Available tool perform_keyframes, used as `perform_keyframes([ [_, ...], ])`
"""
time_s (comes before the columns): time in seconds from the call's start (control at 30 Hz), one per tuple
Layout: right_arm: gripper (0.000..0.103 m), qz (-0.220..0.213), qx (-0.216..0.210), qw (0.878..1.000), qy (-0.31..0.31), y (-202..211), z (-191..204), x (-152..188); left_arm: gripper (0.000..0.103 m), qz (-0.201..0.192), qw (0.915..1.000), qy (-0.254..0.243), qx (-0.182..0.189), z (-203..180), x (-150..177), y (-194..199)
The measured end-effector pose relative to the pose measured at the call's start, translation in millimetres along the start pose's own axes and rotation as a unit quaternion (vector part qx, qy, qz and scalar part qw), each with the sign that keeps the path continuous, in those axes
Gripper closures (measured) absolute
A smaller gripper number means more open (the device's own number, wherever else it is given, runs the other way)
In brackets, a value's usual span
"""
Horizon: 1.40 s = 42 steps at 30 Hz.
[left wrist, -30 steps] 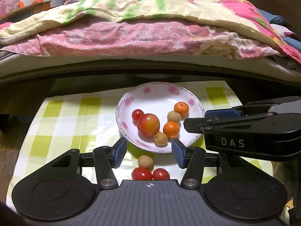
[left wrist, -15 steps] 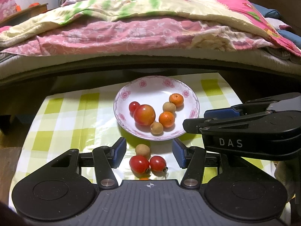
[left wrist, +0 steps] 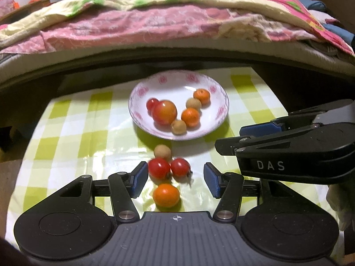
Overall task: Organize fruits
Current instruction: 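Withdraw both grippers from the plate toward the remaining fruit, then grasp the mandarin on the cloth with the left gripper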
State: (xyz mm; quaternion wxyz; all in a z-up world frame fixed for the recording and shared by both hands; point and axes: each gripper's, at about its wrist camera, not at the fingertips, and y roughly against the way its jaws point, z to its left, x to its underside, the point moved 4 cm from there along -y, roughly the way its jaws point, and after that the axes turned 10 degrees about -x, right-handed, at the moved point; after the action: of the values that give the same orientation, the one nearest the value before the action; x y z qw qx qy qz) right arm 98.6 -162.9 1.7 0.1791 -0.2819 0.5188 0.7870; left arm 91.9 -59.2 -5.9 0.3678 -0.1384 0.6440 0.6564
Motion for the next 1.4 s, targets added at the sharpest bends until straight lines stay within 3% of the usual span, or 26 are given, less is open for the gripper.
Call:
perform_keyframes([
  [0.6, 0.065, 0.042, 0.01, 0.999, -0.012, -15, -18, 13, 0.04, 0.052, 0.9985, 0.016, 0.011, 4, 26, -40],
  [0.93, 0.065, 0.057, 0.003, 0.998, -0.004, -26, -16, 14, 0.046, 0.058, 0.9983, 0.011, 0.005, 3, 29, -54],
  [1.07, 0.065, 0.062, 0.0, 0.998, -0.002, -30, -15, 15, 0.059, 0.056, 0.9984, 0.014, 0.001, 4, 29, -54],
  [1.4, 0.065, 0.07, -0.024, 0.997, 0.025, -42, -6, 15, 0.059, 0.065, 0.9976, 0.018, 0.013, 12, 33, -46],
])
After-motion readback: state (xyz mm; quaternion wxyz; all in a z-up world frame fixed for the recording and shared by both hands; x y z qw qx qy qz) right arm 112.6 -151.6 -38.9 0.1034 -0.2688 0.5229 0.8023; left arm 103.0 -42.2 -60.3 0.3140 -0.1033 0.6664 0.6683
